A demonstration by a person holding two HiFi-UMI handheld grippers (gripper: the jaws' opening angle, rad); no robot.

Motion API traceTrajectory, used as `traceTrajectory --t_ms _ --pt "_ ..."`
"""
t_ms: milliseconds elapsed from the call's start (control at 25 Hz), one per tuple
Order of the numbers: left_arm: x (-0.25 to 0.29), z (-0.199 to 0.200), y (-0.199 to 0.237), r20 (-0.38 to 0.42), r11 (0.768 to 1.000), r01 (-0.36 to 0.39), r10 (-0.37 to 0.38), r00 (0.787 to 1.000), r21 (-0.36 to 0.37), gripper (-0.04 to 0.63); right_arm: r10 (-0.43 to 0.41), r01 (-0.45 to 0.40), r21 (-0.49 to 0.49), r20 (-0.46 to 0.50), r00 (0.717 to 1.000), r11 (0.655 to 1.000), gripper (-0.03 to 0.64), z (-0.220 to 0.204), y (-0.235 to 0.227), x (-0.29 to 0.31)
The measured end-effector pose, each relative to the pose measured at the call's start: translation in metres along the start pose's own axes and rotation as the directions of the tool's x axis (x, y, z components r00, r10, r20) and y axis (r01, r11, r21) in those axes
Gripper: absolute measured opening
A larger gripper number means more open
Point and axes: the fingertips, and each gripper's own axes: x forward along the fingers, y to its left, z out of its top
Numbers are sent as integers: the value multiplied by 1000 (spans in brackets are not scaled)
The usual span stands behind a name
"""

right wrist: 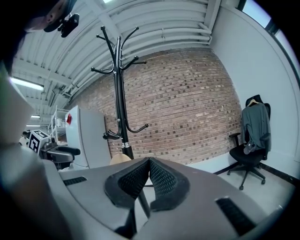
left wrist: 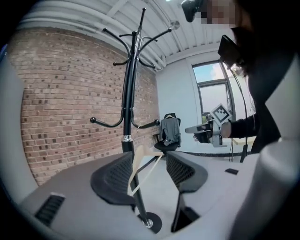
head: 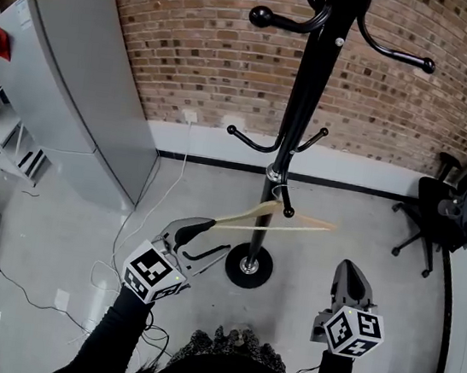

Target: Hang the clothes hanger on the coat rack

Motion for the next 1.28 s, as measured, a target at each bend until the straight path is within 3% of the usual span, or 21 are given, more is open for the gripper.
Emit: traceTrajectory --t_ms 160,600,760,880,1280 --pt "-10 9 -15 29 1000 -21 21 999 7 205 17 -17 -21 6 1000 1000 9 3 12 0" --pt "-38 -11 -29 17 990 -120 121 992 -77 9 57 -57 -39 19 998 998 9 7 41 -7" --pt "-58 -23 -26 0 977 -167 168 986 -130 8 50 -49 -48 21 999 998 9 3 54 -18" --pt "-77 -32 -18 -17 955 -249 250 968 -164 8 27 -26 -77 9 1000 997 9 -3 65 -25" --pt "-100 -27 -20 1 920 -378 381 925 -104 8 43 -42 -110 8 999 993 9 -9 94 -43"
